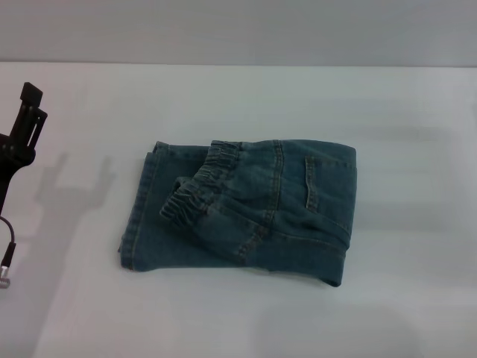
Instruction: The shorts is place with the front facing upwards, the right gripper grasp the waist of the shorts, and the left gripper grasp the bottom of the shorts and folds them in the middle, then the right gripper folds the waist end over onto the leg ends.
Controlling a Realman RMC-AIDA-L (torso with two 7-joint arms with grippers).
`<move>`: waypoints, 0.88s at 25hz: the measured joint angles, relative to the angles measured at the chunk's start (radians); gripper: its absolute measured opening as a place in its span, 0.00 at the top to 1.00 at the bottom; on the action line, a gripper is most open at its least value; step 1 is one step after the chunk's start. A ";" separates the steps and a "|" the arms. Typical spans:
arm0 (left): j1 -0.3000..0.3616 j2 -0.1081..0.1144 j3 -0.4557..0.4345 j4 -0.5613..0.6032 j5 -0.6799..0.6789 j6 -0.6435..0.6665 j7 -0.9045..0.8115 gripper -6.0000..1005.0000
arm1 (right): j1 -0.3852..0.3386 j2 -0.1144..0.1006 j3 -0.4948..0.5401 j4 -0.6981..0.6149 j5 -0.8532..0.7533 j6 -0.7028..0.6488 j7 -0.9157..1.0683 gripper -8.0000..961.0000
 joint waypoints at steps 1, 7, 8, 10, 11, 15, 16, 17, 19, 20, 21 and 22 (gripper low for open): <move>0.000 0.000 0.000 0.000 0.000 0.000 0.000 0.21 | 0.000 0.000 0.000 0.000 0.000 0.000 0.000 0.42; 0.001 0.000 0.000 0.000 0.000 0.000 0.000 0.21 | -0.002 0.000 0.000 0.000 0.000 0.000 0.000 0.42; 0.002 0.000 0.000 0.000 0.000 0.000 0.000 0.21 | -0.002 0.000 0.000 0.000 0.000 0.000 0.000 0.42; 0.002 0.000 0.000 0.000 0.000 0.000 0.000 0.21 | -0.002 0.000 0.000 0.001 0.000 0.000 0.000 0.42; 0.002 0.000 0.000 0.000 0.000 0.000 0.000 0.21 | -0.002 0.000 0.000 0.001 0.000 0.000 0.000 0.42; 0.003 0.000 -0.002 0.000 0.000 0.000 -0.010 0.21 | -0.002 0.000 0.000 0.003 0.000 0.000 0.000 0.42; 0.003 0.000 -0.002 0.000 0.000 0.000 -0.010 0.21 | -0.002 0.000 0.000 0.004 0.000 0.000 0.000 0.42; 0.004 0.000 -0.002 0.000 0.000 0.000 -0.010 0.22 | -0.002 0.000 0.000 0.004 0.000 0.000 0.000 0.42; 0.004 0.000 -0.002 0.000 0.000 0.000 -0.011 0.22 | -0.002 0.000 0.000 0.005 0.000 0.000 0.000 0.42; 0.004 0.000 -0.002 0.000 0.000 0.000 -0.011 0.22 | -0.002 0.000 0.000 0.006 0.000 0.000 0.000 0.42; 0.003 0.000 -0.002 0.000 0.000 0.000 -0.011 0.22 | -0.002 0.000 0.000 0.006 0.000 0.000 0.000 0.42; 0.003 0.000 -0.002 0.000 0.000 0.000 -0.011 0.22 | -0.002 0.000 0.000 0.007 0.000 0.000 0.000 0.42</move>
